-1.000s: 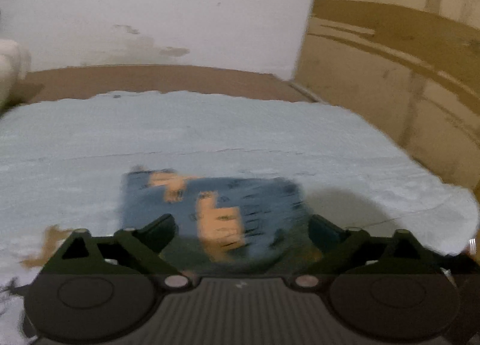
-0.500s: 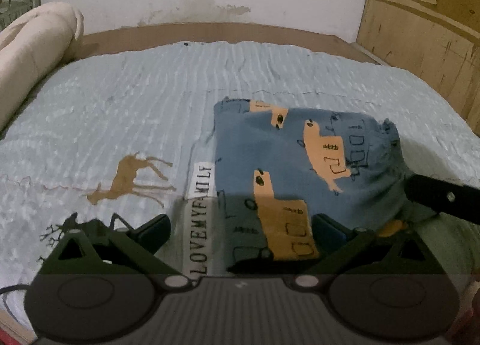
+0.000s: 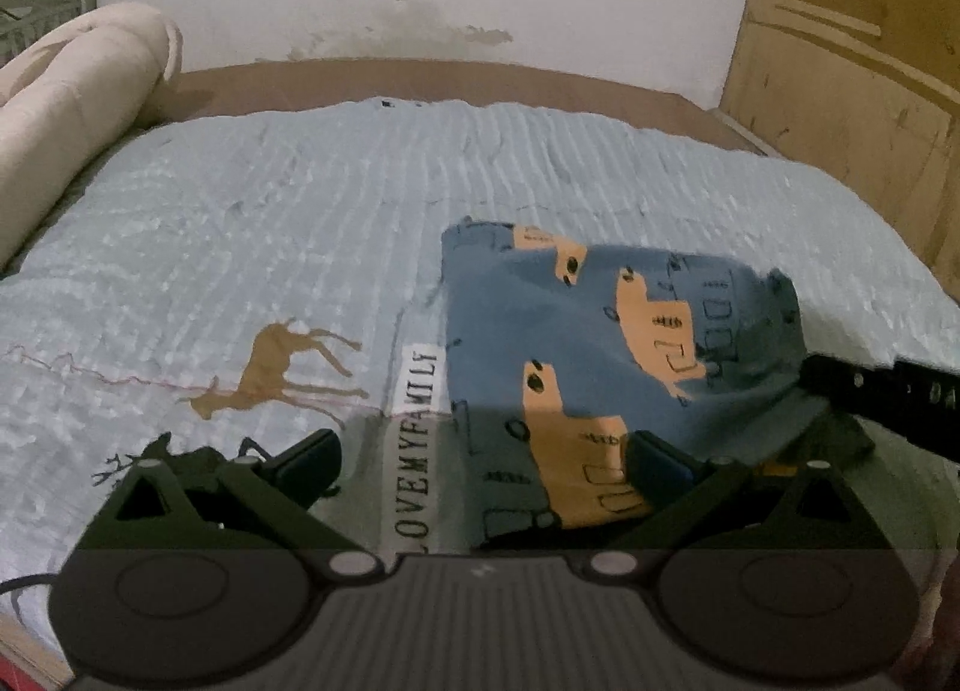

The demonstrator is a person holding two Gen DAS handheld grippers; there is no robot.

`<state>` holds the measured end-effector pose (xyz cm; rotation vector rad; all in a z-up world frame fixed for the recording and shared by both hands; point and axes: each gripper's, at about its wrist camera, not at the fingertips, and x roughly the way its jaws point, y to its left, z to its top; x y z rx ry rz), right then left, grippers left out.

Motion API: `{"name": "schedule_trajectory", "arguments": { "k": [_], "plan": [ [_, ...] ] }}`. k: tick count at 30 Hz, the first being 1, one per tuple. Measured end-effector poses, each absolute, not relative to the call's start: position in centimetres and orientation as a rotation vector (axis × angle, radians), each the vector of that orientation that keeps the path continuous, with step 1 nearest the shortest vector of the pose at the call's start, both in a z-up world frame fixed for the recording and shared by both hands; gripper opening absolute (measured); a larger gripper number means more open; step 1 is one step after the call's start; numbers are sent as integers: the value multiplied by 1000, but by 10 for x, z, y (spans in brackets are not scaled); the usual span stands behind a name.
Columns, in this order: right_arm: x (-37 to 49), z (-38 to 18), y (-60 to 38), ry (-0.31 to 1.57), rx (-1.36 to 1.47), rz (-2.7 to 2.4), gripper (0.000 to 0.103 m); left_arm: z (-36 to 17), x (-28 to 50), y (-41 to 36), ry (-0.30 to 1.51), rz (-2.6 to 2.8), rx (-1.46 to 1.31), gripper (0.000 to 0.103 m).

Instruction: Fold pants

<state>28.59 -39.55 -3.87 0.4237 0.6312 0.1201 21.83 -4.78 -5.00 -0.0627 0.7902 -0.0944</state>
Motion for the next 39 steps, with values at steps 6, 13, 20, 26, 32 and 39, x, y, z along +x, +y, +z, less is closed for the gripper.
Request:
{"name": "schedule_trajectory", "arguments": {
  "k": [6,13,20,26,32,39],
  "plan": [
    [270,-26,-396,571,379,106,29,-46,223,-44,794,-86,-84,103],
    [272,-39,-393,624,331,100,32,-57,230,-44,837,-76,-86,103],
    [271,-30,-383,577,217,71,75,-53,232,-41,817,-84,-88,103],
    [314,-24,-368,545,88,98,96,-40,271,-39,768,-68,-95,103],
    [360,-36,-369,612,8,22,96,-52,318,-51,793,-83,-52,103],
    [376,-57,-397,673,78,-43,100,-76,333,-49,829,-87,-77,103]
  ]
}}
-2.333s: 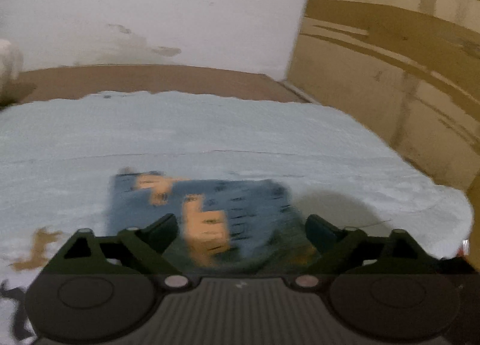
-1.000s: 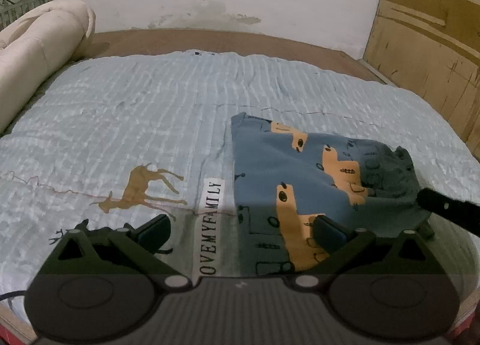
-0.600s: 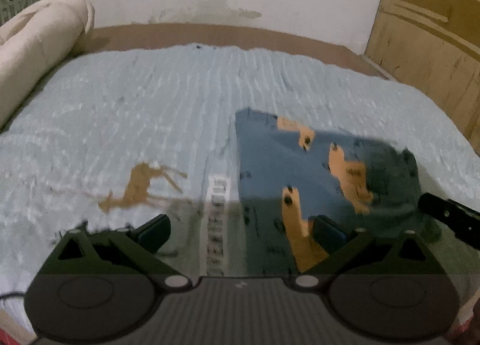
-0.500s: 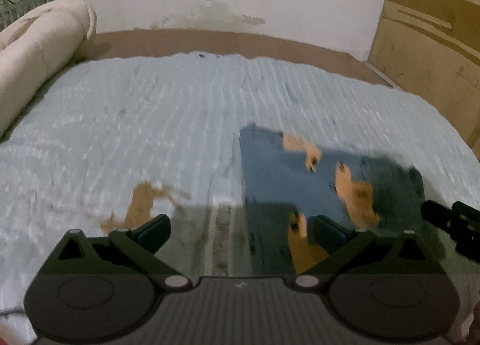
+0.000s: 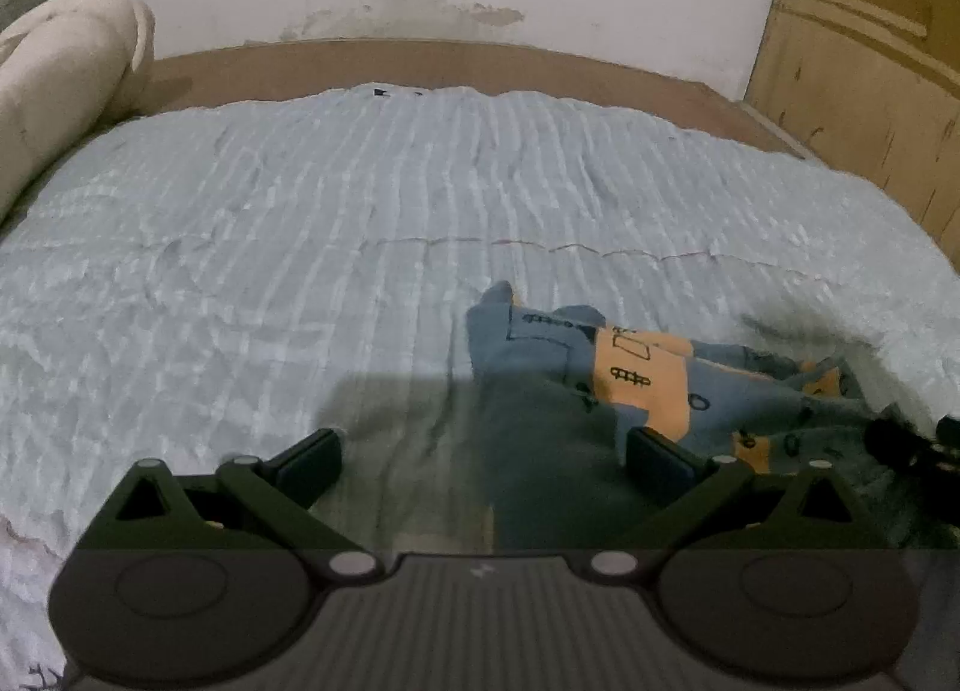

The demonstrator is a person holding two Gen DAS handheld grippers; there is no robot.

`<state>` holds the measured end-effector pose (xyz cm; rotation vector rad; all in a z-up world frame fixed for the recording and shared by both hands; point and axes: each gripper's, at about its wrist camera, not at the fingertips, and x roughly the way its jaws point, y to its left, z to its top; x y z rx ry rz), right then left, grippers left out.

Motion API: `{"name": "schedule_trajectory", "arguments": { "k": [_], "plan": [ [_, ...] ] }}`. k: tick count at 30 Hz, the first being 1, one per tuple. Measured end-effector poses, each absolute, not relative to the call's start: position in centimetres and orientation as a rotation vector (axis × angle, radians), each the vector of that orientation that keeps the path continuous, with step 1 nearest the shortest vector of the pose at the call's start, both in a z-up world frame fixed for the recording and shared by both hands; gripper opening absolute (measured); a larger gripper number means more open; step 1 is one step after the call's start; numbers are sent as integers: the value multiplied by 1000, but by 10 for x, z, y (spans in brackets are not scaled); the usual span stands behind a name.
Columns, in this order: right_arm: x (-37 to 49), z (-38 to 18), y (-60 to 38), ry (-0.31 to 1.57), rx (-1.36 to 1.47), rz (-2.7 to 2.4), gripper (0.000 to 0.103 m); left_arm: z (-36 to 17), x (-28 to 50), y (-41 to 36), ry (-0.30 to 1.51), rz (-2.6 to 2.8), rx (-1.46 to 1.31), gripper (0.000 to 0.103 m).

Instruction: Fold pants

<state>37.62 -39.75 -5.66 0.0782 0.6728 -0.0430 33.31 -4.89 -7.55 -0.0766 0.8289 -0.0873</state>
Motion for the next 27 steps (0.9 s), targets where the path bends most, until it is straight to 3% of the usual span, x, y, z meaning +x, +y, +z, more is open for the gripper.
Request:
{"name": "schedule_trajectory", "arguments": {
  "k": [7,16,27],
  "plan": [
    [336,-38,-382,622,95,57,101,-60,290,-41,777,-119,-63,103],
    [288,-60,-385,661,71,30,102,-75,237,-38,792,-140,-33,102],
    [293,-31,-384,591,82,39,102,-59,223,-28,822,-104,-77,103]
  ]
}}
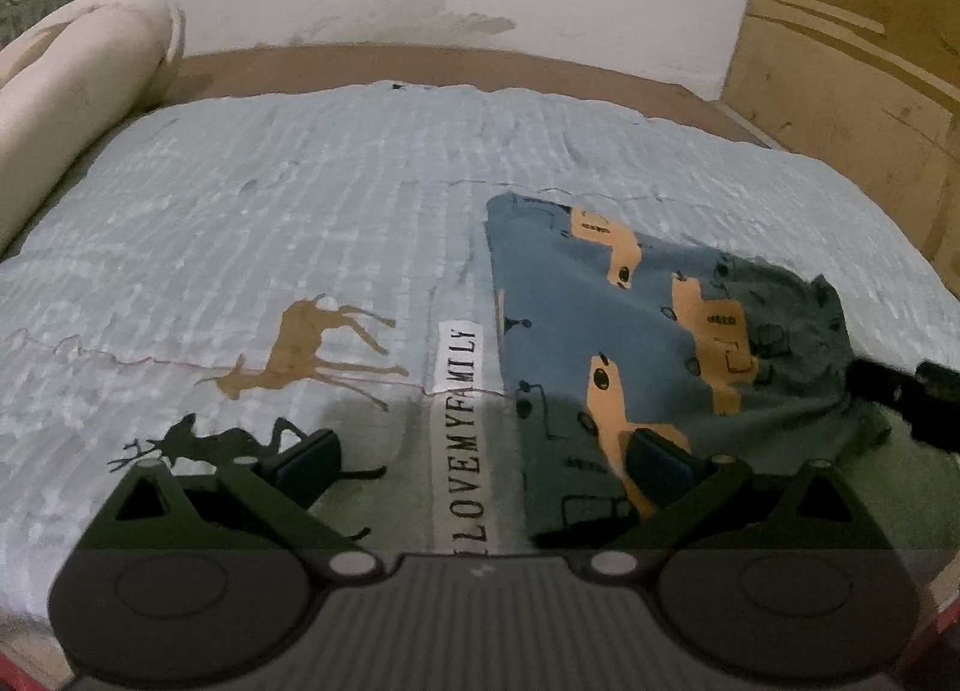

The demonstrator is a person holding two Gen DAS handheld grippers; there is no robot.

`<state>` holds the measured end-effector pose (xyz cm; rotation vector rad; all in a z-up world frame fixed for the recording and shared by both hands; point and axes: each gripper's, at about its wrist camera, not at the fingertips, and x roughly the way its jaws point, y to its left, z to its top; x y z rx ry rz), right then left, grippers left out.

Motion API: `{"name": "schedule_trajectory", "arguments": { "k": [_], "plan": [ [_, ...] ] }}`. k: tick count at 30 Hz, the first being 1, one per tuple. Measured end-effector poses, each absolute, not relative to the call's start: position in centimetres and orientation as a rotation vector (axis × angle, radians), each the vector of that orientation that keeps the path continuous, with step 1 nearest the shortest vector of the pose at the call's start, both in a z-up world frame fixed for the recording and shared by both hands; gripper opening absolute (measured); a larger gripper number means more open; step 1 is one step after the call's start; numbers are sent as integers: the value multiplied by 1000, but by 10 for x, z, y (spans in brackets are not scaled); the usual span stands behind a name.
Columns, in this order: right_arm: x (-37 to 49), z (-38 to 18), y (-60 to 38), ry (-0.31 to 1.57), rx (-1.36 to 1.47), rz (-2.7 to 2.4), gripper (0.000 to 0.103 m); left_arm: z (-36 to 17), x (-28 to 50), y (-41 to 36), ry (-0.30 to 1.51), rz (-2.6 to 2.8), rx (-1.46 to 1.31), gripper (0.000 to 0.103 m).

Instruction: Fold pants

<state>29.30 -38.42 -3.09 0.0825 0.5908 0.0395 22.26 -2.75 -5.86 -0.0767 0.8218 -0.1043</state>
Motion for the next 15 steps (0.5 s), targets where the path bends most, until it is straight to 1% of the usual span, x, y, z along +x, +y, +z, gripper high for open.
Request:
{"name": "schedule_trajectory", "arguments": {
  "k": [2,5,15],
  "plan": [
    [307,-32,-383,606,77,35,102,-54,222,-27,836,-89,-76,103],
    [322,-44,-382,698,52,4,102,-50,219,-28,856,-77,-72,103],
    [275,-49,-388,688,94,11,102,-47,197,-18,874,-72,-97,103]
  ]
}}
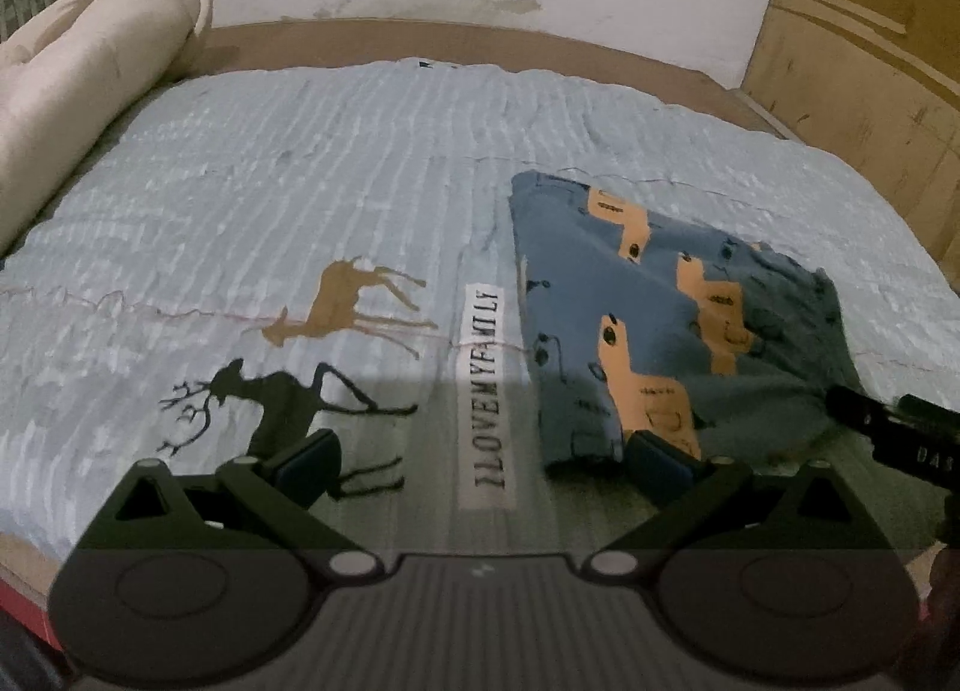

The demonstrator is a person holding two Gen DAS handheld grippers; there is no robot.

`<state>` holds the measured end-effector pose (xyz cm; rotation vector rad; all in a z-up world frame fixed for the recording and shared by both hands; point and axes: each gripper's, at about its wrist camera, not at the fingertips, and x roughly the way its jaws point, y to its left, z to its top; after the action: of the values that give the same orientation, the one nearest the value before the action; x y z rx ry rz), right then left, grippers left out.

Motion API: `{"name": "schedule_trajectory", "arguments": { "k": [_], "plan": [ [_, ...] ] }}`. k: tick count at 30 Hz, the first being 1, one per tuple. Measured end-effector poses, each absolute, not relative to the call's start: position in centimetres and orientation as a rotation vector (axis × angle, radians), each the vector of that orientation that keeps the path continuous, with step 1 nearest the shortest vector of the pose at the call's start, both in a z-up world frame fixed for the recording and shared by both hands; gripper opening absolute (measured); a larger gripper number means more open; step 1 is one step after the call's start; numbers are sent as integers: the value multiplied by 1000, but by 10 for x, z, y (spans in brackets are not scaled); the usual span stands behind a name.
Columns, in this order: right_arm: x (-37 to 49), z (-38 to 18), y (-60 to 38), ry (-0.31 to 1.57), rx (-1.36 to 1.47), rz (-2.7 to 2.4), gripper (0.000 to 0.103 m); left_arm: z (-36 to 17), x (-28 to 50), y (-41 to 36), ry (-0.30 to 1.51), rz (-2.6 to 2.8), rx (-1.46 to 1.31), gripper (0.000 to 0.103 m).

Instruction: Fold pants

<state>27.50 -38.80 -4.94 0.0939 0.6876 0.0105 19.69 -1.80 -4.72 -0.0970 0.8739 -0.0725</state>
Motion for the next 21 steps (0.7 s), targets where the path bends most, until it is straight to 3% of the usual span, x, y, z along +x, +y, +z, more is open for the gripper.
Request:
{"name": "schedule_trajectory", "arguments": {
  "k": [21],
  "plan": [
    [246,-36,-405,552,361,164,102,-42,203,-4,871,-79,-93,103]
  ]
}}
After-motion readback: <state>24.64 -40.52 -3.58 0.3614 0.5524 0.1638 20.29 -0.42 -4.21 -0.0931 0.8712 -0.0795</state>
